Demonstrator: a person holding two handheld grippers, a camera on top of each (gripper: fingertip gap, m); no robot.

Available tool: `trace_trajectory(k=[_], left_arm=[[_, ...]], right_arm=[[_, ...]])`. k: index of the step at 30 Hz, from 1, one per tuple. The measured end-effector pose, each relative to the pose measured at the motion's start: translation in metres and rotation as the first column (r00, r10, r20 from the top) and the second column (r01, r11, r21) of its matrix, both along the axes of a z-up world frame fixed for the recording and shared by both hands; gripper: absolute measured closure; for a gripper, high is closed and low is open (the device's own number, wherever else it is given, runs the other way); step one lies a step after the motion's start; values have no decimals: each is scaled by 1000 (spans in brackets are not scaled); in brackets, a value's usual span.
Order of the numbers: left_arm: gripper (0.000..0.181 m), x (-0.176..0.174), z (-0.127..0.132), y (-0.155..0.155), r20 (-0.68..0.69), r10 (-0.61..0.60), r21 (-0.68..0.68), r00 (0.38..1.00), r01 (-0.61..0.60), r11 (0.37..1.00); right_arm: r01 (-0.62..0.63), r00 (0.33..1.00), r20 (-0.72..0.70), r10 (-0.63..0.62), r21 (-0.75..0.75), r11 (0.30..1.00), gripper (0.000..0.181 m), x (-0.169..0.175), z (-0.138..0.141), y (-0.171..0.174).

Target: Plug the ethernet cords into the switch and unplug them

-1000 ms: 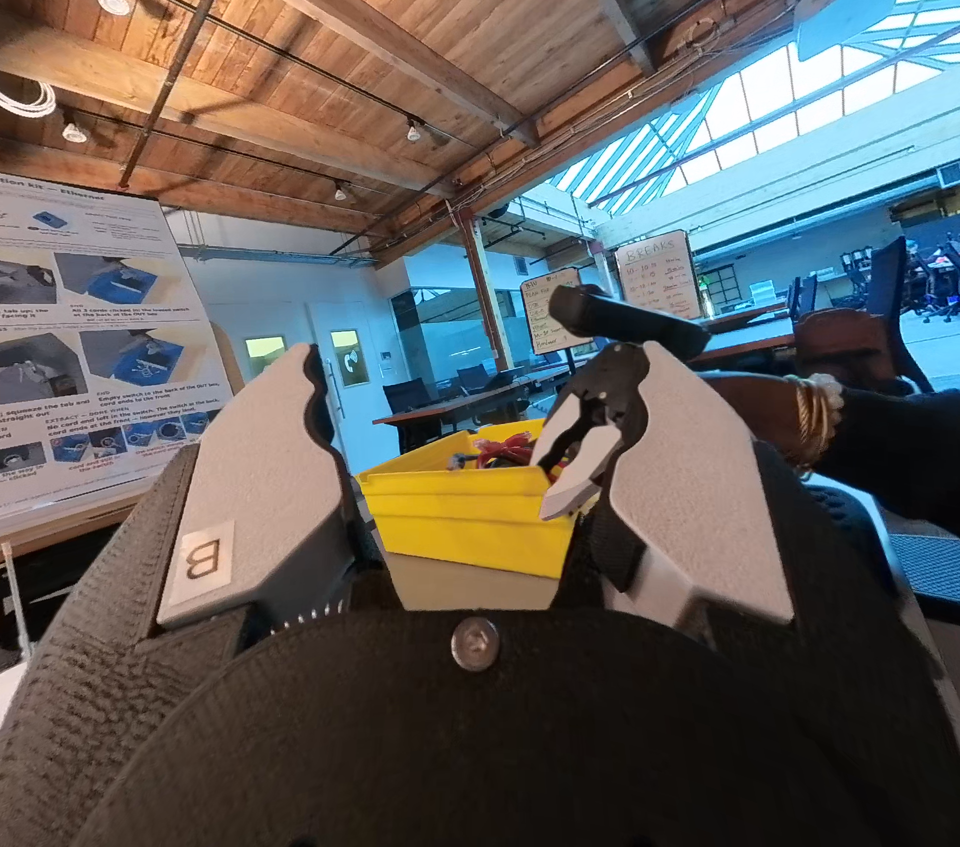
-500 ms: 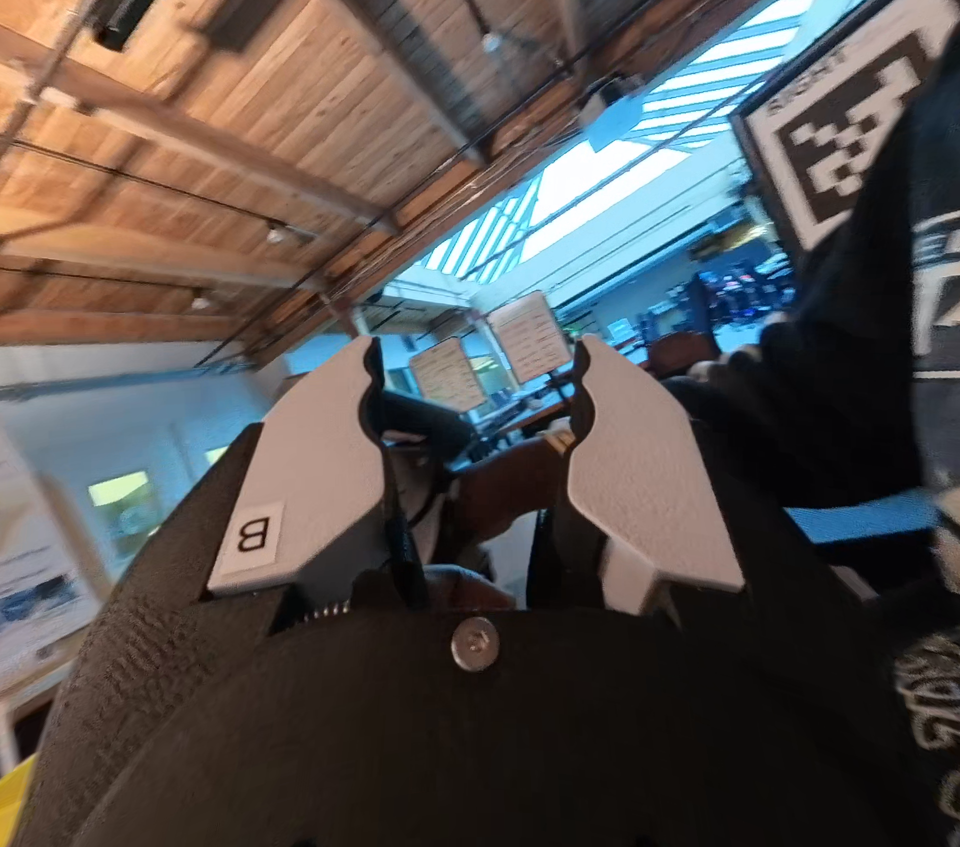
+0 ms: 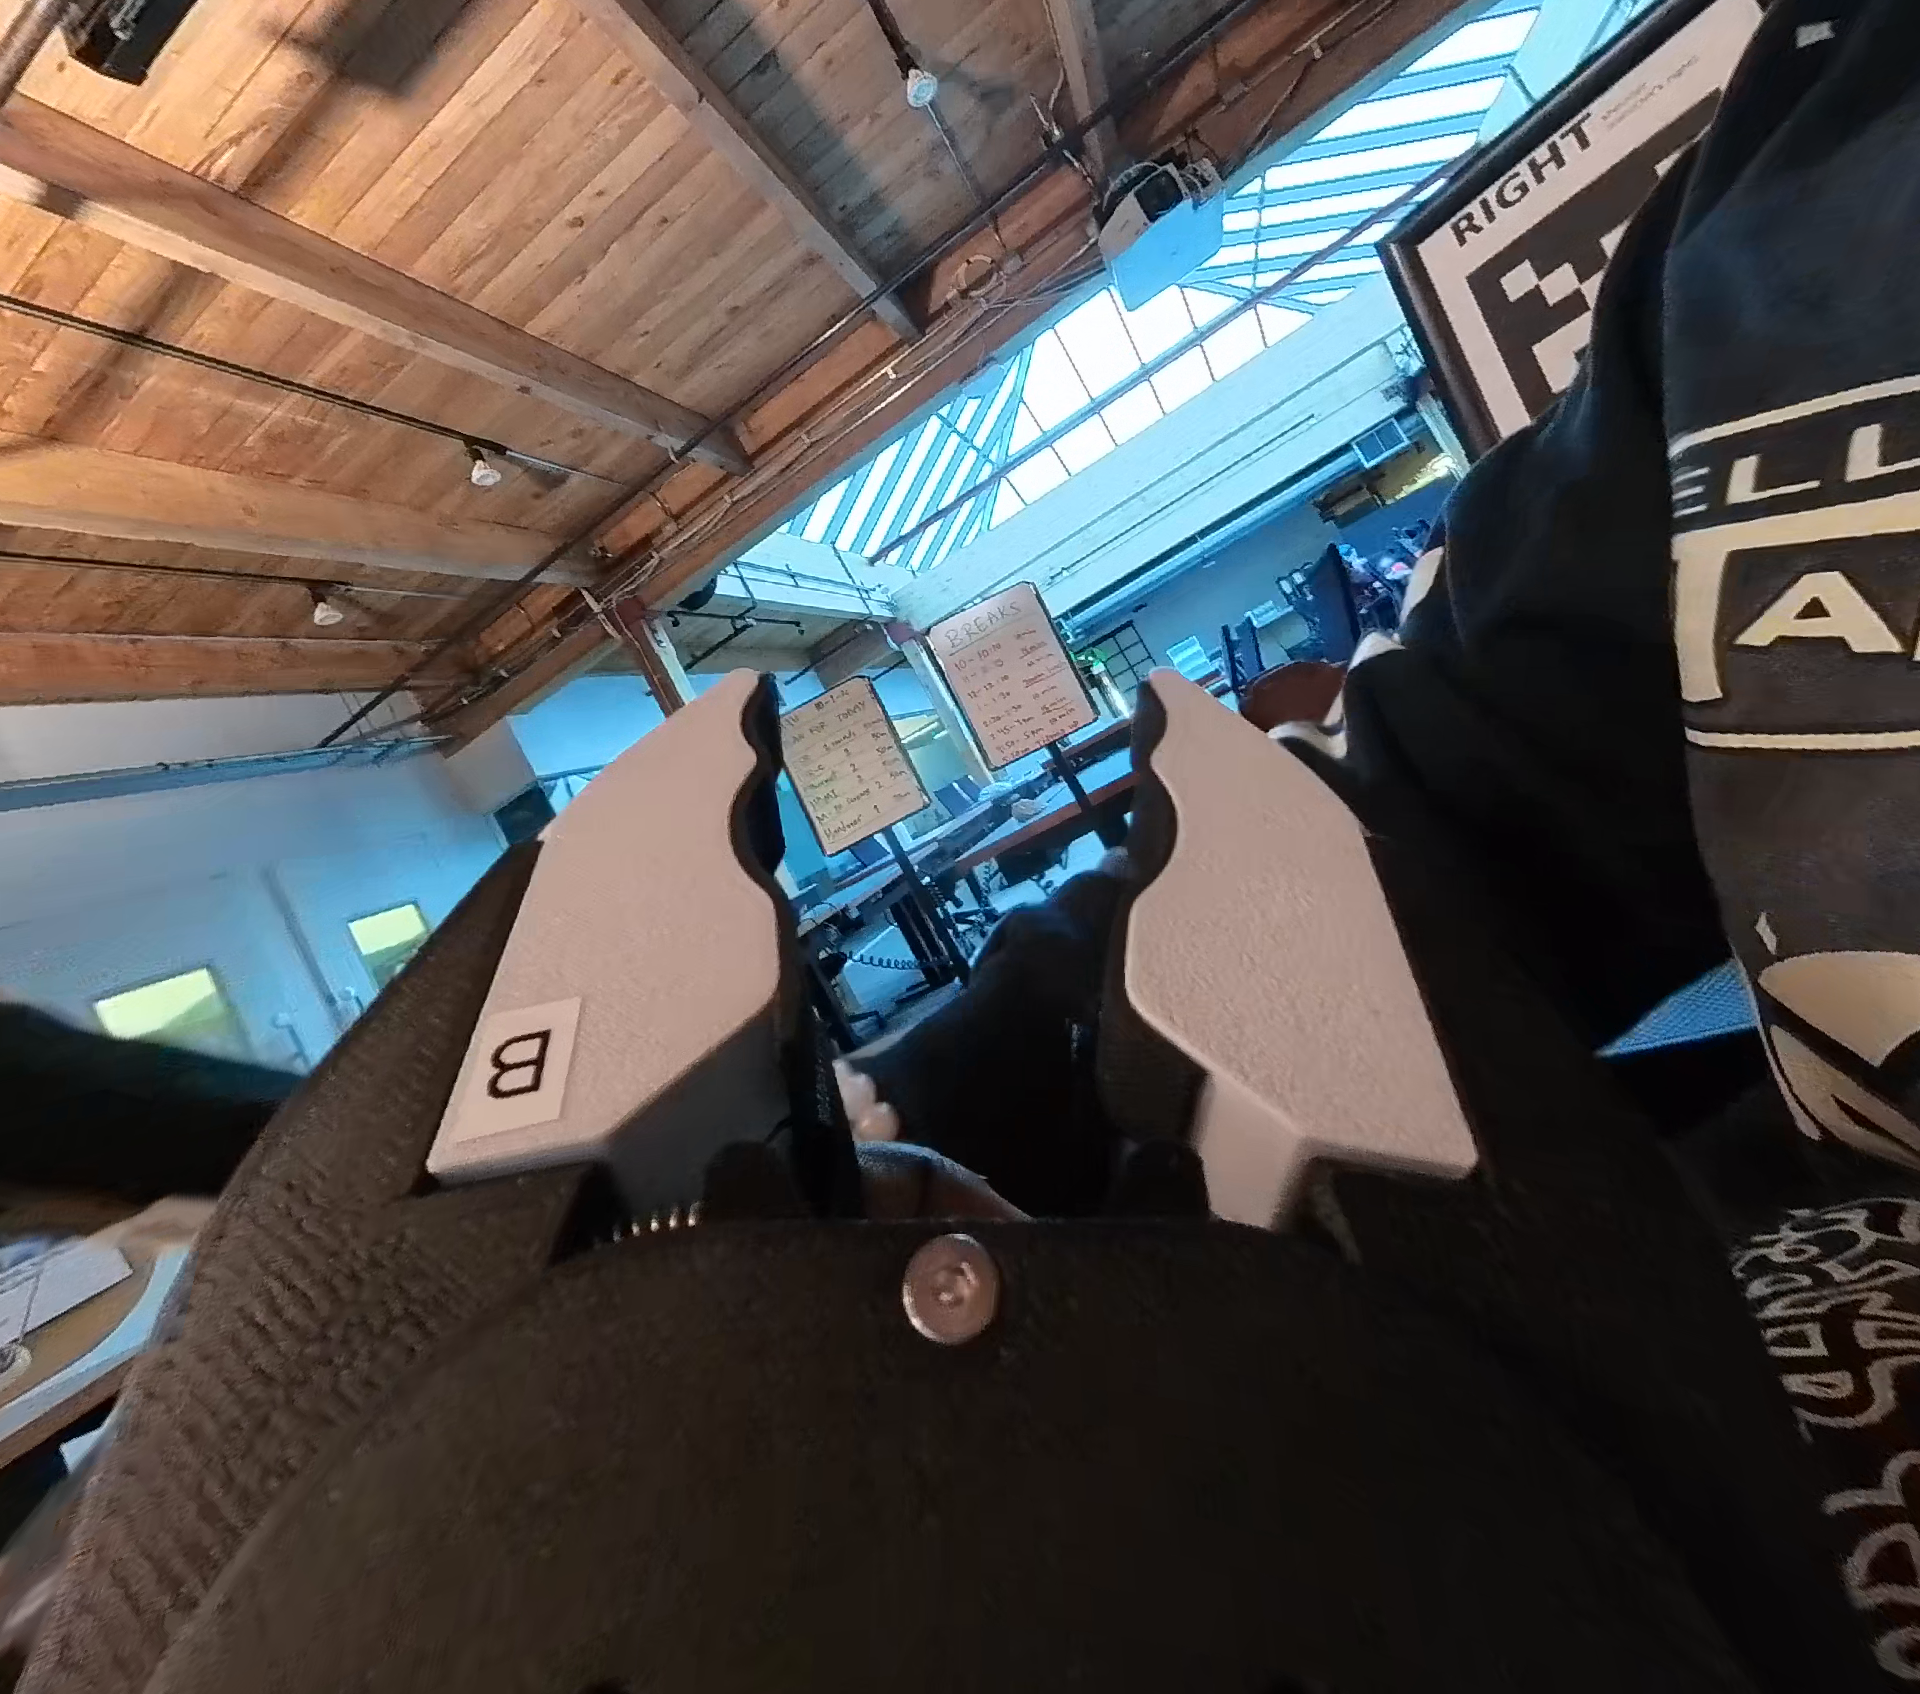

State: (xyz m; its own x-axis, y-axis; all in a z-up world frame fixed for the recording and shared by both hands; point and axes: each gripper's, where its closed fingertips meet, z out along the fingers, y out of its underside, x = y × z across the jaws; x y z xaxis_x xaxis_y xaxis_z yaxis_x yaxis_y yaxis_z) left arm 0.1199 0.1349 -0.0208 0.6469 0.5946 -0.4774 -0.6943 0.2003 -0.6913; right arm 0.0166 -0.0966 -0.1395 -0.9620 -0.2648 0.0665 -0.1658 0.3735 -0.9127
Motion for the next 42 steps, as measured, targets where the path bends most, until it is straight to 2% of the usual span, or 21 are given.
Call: trace_trajectory(k=[12,21,23,25,28,30,32,33,34,35,36,37,38,40,42], left_arm=[[119,-2,4,-5,3,12,30,1000,-12,999],[120,-4,5,-8,20,19,41,1000,-20,999],[126,-9,8,-15,55,75,18,996,-76,997],[130,-13,28,-49,116,275,-2,954,-277,961],[128,4,73,-149,194,570,67,798,-591,804],[126,24,79,-229,335,708,70,621,-766,639],[121,48,64,-307,427,815,35,392,-908,418],[121,57,47,-344,473,842,-9,260,-954,300],[121,64,23,-379,543,831,-85,121,-977,197],[118,68,-6,-408,618,786,-176,-12,-977,123],[111,71,-33,-428,670,734,-260,-114,-961,89],[109,71,-57,-440,703,689,-326,-178,-941,89],[108,69,-75,-445,721,659,-373,-212,-921,112],[112,64,-91,-450,733,645,-383,-216,-915,129],[149,62,-98,-449,718,661,-401,-219,-906,136]], right_arm=[[-61,996,-65,59,-29,998,159,17,1,-50],[-172,977,-144,156,-108,979,161,29,1,-66],[-132,982,-154,111,-133,982,155,26,3,-66],[11,984,-174,-44,-184,983,141,17,7,-62],[117,956,-227,-184,-278,953,135,23,18,-47],[131,961,-194,-198,-309,942,139,40,21,-39],[157,976,-104,-192,-279,948,154,55,14,-37],[196,974,-63,-217,-239,951,154,57,7,-39],[226,970,-47,-240,-206,952,154,56,1,-42],[242,964,-63,-258,-193,951,151,54,-3,-45],[249,959,-81,-271,-207,946,149,51,-2,-48],[235,963,-80,-258,-222,946,152,52,-1,-51],[214,969,-77,-236,-222,951,154,55,-1,-53],[218,966,-89,-241,-211,953,155,55,-3,-57],[222,963,-103,-248,-208,952,166,54,-4,-62]])
